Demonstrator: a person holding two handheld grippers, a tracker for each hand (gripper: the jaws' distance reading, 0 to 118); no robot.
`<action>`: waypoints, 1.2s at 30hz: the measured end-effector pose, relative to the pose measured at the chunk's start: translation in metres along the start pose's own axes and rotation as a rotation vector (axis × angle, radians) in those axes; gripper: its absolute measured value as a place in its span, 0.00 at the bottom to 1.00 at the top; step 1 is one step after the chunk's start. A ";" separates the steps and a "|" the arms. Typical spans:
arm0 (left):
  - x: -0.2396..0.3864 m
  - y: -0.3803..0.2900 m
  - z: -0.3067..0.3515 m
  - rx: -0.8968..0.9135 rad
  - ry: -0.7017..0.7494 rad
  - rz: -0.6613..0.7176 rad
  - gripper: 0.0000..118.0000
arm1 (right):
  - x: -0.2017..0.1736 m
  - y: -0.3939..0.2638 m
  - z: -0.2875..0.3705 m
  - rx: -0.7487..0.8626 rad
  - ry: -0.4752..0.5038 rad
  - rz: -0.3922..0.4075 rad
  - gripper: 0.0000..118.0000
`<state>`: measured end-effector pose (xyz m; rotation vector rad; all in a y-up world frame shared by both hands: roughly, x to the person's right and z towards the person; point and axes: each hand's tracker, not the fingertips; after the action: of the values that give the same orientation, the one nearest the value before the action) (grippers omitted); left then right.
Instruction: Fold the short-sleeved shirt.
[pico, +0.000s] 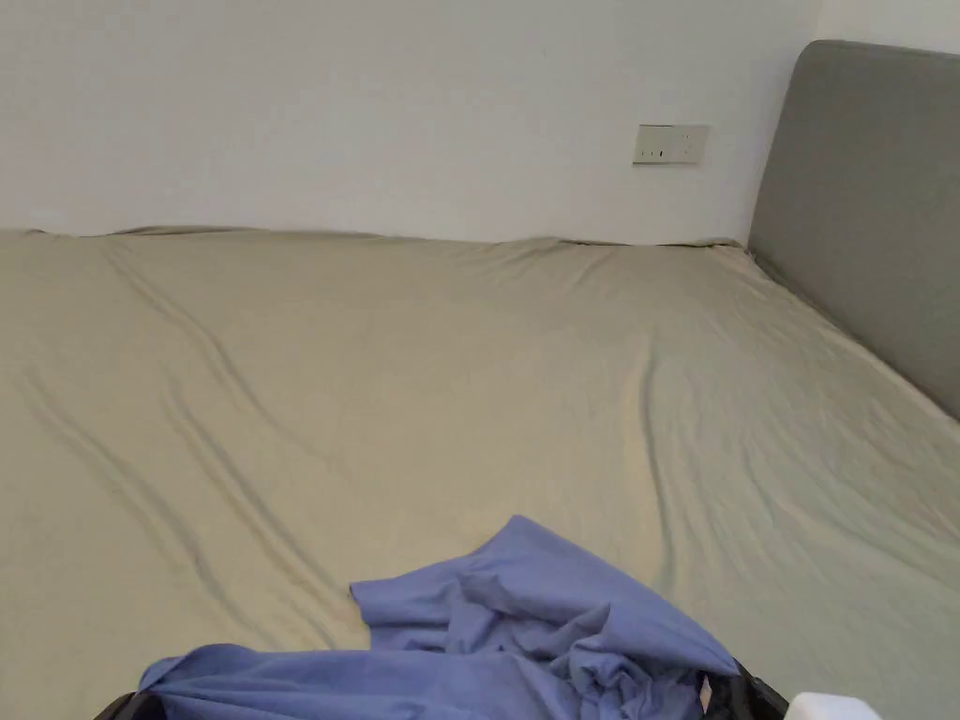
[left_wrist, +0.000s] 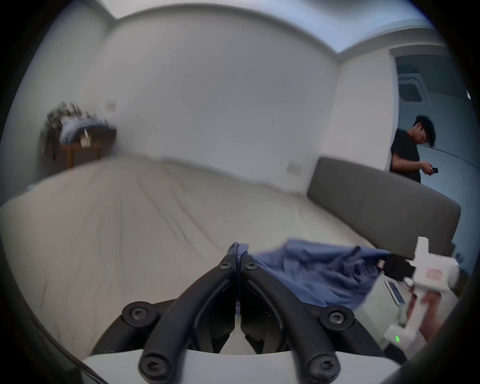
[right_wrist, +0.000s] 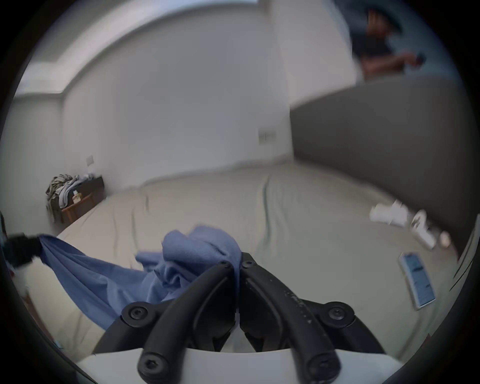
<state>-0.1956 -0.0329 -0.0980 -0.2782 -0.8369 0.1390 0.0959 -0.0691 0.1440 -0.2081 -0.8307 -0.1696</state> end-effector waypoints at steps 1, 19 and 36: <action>0.003 -0.005 0.009 0.081 0.015 -0.014 0.00 | -0.012 -0.005 0.015 0.083 -0.001 0.014 0.02; 0.068 0.198 0.048 0.892 0.062 -0.106 0.00 | -0.070 0.214 0.079 0.615 -0.021 0.004 0.02; 0.007 0.226 -0.160 0.601 0.073 -0.019 0.00 | -0.100 0.237 -0.117 0.438 0.109 0.060 0.02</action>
<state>-0.0737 0.1540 -0.2620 0.2879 -0.6902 0.3515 0.1679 0.1378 -0.0352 0.1861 -0.7332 0.0588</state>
